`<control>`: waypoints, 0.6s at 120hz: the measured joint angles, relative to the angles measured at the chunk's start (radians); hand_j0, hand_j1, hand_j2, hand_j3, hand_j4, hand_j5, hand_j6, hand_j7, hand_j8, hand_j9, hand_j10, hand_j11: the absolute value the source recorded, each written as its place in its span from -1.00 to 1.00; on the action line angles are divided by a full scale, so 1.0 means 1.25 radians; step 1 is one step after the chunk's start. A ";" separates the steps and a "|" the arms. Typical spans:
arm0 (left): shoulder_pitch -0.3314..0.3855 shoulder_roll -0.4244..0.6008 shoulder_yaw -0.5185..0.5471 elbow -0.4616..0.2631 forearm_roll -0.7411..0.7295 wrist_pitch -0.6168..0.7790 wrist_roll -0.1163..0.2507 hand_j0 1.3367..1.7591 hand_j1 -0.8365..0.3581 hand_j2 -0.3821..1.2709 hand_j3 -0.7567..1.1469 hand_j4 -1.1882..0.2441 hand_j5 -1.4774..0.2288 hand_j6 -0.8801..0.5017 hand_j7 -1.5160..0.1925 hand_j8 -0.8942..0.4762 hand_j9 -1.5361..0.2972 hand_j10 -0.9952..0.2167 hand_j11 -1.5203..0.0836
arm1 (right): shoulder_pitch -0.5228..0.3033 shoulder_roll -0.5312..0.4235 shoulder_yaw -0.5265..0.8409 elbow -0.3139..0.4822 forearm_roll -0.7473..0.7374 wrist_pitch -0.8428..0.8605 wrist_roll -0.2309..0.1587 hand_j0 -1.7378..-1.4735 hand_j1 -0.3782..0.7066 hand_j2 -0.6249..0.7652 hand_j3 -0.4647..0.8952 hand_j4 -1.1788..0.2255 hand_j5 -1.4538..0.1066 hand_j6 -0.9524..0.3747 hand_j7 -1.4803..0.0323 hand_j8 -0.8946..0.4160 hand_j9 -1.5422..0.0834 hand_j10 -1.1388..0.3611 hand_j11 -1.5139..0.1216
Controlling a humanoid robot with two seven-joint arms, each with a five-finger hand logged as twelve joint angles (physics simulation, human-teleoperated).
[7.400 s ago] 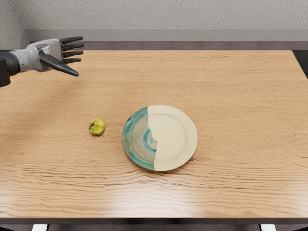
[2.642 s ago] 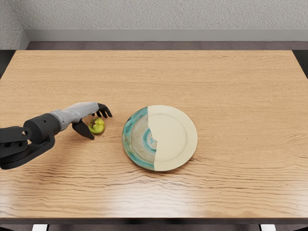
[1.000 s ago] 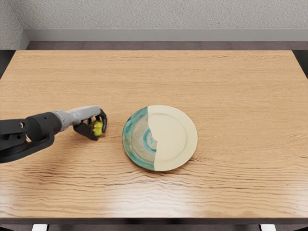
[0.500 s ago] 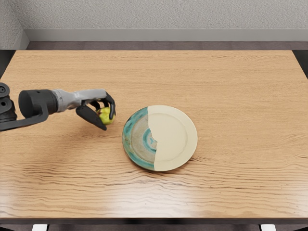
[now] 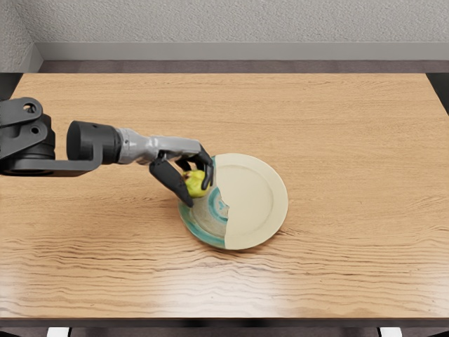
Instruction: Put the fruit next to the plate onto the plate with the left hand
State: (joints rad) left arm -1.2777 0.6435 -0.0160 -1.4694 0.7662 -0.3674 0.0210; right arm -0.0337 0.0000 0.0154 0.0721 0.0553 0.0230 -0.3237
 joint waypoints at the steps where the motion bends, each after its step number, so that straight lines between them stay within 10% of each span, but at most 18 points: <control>1: 0.000 -0.003 0.000 0.000 0.000 0.000 0.001 0.47 -0.26 -0.15 -0.21 -0.46 -0.53 -0.16 -0.51 -0.21 -0.59 -0.72 -0.56 | 0.000 0.000 0.000 0.000 0.000 0.000 0.000 -0.40 -0.95 -0.10 -0.32 0.68 0.86 0.43 0.96 0.36 0.90 0.52 0.85; 72: 0.011 -0.129 0.001 0.065 0.003 0.018 0.042 0.45 -0.35 -0.04 -0.21 -0.41 -0.50 -0.12 -0.48 -0.20 -0.53 -0.65 -0.50 | 0.000 0.000 0.000 0.000 0.000 0.000 0.000 -0.40 -0.95 -0.10 -0.32 0.68 0.86 0.43 0.96 0.36 0.90 0.52 0.85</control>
State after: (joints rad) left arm -1.2640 0.4826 -0.0148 -1.3887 0.7705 -0.3448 0.0736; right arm -0.0337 0.0000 0.0153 0.0721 0.0553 0.0232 -0.3237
